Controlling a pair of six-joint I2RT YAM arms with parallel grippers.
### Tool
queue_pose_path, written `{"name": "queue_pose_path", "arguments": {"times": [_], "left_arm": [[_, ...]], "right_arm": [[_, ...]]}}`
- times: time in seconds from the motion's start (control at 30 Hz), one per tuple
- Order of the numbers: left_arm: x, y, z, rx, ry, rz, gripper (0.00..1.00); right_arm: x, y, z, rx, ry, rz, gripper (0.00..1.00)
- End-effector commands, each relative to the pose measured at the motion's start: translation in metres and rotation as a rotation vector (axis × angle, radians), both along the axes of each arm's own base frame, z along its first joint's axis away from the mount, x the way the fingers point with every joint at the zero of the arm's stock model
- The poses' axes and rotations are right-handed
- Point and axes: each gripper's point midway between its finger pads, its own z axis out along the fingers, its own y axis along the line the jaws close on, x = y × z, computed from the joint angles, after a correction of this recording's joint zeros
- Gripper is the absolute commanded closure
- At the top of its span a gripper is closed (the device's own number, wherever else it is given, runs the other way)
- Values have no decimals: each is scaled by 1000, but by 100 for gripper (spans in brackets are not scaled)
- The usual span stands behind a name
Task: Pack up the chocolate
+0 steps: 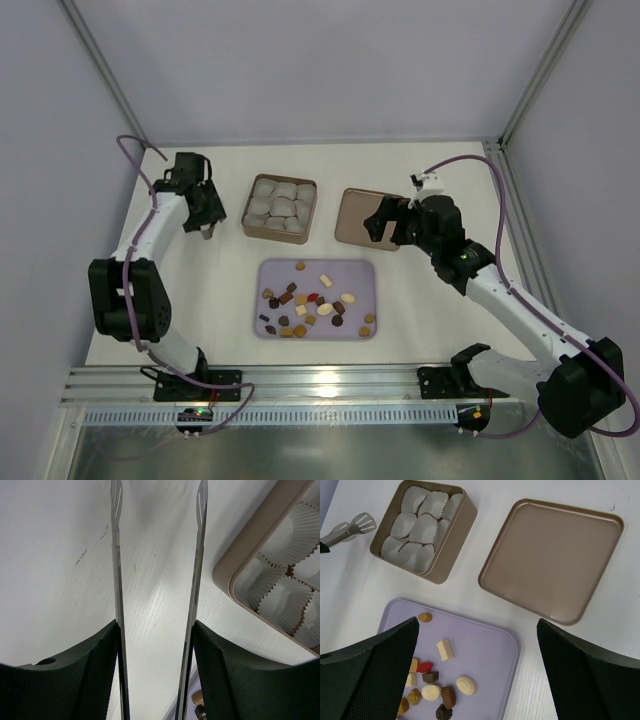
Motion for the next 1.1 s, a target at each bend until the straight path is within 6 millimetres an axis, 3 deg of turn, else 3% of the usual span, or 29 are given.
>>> {"name": "queue_pose_path", "arguments": {"times": [0.0, 0.3, 0.7, 1.07], "left_arm": [[-13, 0, 24, -1, -19, -9, 41], [-39, -11, 67, -28, -91, -65, 43], [-100, -38, 112, -31, -137, -194, 46], [-151, -77, 130, -80, -141, -333, 51]], "right_arm": [[8, 5, 16, 29, -42, 0, 0], [14, 8, 17, 31, -36, -3, 0], [20, 19, 27, 44, -31, 34, 0], [23, 18, 27, 33, -16, 27, 0]]}}
